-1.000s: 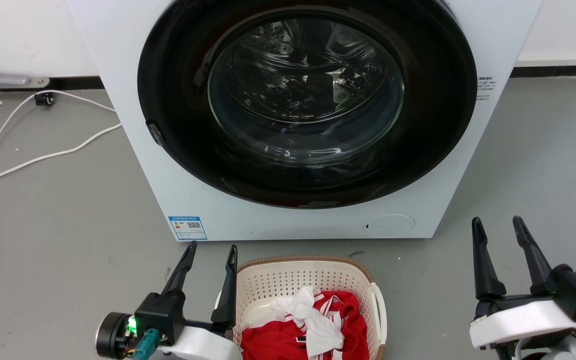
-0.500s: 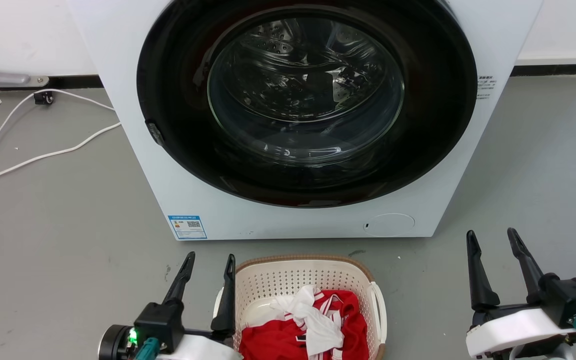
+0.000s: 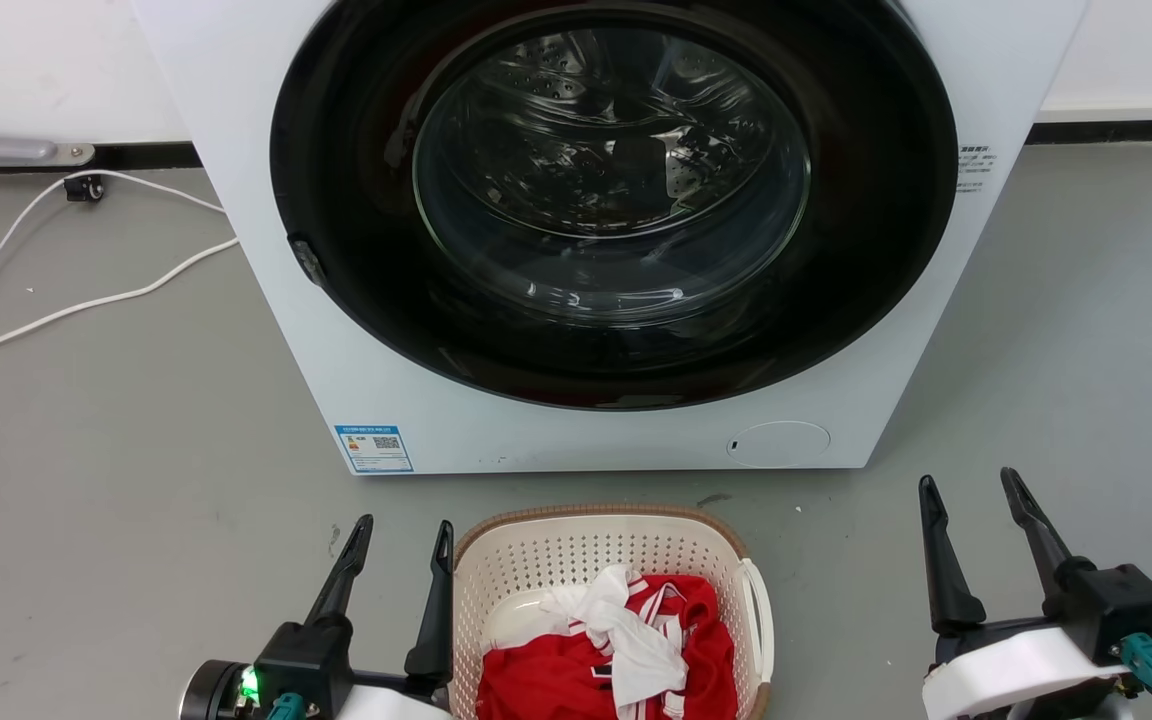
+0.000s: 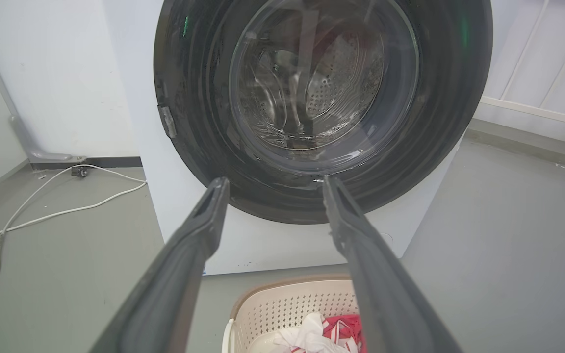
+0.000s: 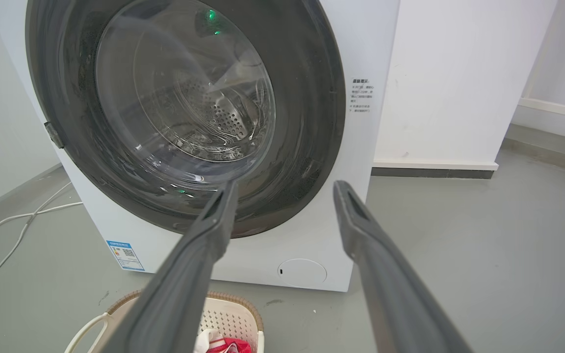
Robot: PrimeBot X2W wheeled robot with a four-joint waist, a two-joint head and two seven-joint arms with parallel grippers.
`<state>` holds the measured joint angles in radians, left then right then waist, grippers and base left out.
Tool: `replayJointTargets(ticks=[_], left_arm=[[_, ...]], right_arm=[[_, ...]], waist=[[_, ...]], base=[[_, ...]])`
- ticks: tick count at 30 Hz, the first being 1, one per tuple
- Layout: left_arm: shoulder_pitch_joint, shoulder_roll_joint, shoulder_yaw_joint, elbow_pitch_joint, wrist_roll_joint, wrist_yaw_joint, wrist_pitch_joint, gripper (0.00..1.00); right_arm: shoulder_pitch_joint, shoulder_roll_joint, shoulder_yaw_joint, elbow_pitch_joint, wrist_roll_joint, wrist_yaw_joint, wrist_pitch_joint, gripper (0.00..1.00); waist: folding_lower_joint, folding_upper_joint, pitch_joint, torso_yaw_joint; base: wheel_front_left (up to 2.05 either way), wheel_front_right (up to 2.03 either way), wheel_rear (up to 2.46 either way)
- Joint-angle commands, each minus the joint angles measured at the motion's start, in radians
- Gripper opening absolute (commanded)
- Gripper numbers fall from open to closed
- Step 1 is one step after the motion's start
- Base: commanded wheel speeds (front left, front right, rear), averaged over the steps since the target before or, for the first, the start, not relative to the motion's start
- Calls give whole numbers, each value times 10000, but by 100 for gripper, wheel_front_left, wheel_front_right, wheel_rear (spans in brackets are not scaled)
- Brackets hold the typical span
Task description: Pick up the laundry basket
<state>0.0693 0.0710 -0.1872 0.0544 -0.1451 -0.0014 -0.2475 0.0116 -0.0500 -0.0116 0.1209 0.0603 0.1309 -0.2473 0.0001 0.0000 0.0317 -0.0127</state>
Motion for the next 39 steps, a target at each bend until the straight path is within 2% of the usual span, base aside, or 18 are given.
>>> replayJointTargets(ticks=[1, 6, 14, 29, 33, 39], left_arm=[[71, -54, 80, 6, 302, -88, -110, 100], [161, -149, 195, 96, 682, -287, -196, 100], [187, -204, 412, 219, 623, -465, -203, 100], [143, -210, 359, 260, 351, -341, -203, 100], [-189, -210, 375, 424, 234, -390, -183, 100], [-1088, -209, 608, 852, 186, -556, -181, 100]], right_arm=[[-28, -6, 28, 21, -255, -3, -106, 100], [-42, -5, 48, 58, -594, -3, -189, 100], [-79, -5, 61, 113, -553, -3, -181, 100], [-175, -5, 99, 217, -383, -3, -181, 100], [-428, -5, 179, 300, -494, -3, -181, 100], [-1090, -3, 162, 363, -606, -3, -181, 100]], waist=[[-1, 0, 23, 13], [-1, 0, 33, 22], [-1, 0, 6, 6], [-1, 0, 142, -24], [-1, 0, 665, -71], [-1, 0, 2118, -79]], base=[[0, 0, 0], [0, 0, 0], [0, 0, 0], [0, 0, 0], [0, 0, 0], [0, 0, 0]])
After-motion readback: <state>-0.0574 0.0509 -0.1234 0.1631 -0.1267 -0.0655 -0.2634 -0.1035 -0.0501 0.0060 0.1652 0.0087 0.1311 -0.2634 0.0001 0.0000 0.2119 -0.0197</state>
